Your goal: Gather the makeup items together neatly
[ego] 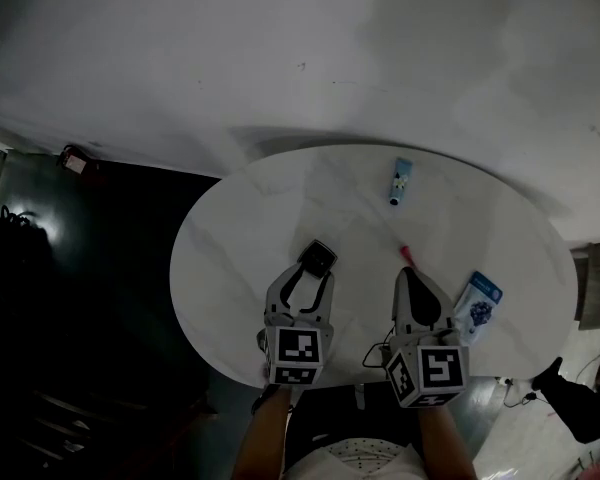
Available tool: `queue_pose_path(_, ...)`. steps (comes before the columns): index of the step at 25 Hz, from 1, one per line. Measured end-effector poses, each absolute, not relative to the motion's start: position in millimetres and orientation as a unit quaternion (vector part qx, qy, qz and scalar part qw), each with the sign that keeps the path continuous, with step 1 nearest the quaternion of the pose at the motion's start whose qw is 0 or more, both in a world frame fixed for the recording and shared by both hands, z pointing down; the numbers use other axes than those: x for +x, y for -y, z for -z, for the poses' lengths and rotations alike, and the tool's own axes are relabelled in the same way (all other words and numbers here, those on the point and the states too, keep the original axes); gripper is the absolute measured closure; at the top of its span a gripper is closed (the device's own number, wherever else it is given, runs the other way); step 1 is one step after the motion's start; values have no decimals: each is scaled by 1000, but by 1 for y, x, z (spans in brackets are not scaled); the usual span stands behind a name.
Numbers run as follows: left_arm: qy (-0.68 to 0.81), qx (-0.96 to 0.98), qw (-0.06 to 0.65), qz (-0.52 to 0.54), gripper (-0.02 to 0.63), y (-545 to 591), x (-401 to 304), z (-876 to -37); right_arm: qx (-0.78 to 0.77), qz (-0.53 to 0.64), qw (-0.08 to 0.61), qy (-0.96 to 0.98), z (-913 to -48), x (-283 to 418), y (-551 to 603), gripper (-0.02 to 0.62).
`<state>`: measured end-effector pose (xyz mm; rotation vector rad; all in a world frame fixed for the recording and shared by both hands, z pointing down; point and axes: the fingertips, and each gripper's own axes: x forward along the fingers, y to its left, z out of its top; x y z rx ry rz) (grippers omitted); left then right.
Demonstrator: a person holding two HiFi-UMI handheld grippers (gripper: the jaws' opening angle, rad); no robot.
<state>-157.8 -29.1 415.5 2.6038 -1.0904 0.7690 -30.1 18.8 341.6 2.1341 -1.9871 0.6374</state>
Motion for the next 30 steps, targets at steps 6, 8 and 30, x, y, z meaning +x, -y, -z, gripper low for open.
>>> queue_pose_path(6,360,878,115,-293,383,32,-158,-434,712,-230,82,658,-355,-22,-21,591)
queue_pose_path(8,356,876,113,-305,373,34,-158,-440,709,-236,82,660,-359,-21,-19,591)
queue_pose_path(30,252,860,110,-430,232,42,-152,-508,681,-278,107,669,-395,-12,-7,591)
